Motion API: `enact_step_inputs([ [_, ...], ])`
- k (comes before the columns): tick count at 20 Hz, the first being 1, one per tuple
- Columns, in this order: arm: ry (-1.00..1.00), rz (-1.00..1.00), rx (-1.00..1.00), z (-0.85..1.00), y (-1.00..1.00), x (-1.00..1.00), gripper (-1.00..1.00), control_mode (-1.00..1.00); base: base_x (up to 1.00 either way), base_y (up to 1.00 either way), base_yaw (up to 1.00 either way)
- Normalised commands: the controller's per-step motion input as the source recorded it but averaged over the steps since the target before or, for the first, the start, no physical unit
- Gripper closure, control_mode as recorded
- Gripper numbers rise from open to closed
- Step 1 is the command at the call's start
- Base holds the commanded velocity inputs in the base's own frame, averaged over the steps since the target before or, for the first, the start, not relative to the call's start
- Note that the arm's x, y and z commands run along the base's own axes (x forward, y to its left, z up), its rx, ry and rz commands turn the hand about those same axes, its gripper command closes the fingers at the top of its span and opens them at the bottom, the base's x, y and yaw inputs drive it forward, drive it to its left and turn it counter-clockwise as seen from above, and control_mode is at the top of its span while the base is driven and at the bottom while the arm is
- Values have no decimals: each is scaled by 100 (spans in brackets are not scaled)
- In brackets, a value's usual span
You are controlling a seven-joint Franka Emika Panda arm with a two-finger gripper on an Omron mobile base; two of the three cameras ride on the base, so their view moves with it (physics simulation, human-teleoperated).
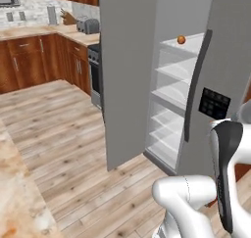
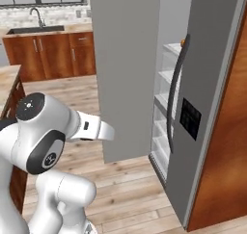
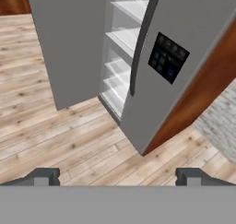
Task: Retrieve the mango and peach from the fridge and place them into the bowl on the dining table.
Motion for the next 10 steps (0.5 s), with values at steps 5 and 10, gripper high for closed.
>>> enact_step_inputs([
  [5,0,0,0,0,0,0,-100,100,39,-10,-13],
  [10,0,0,0,0,0,0,-100,100,60,0,-28],
])
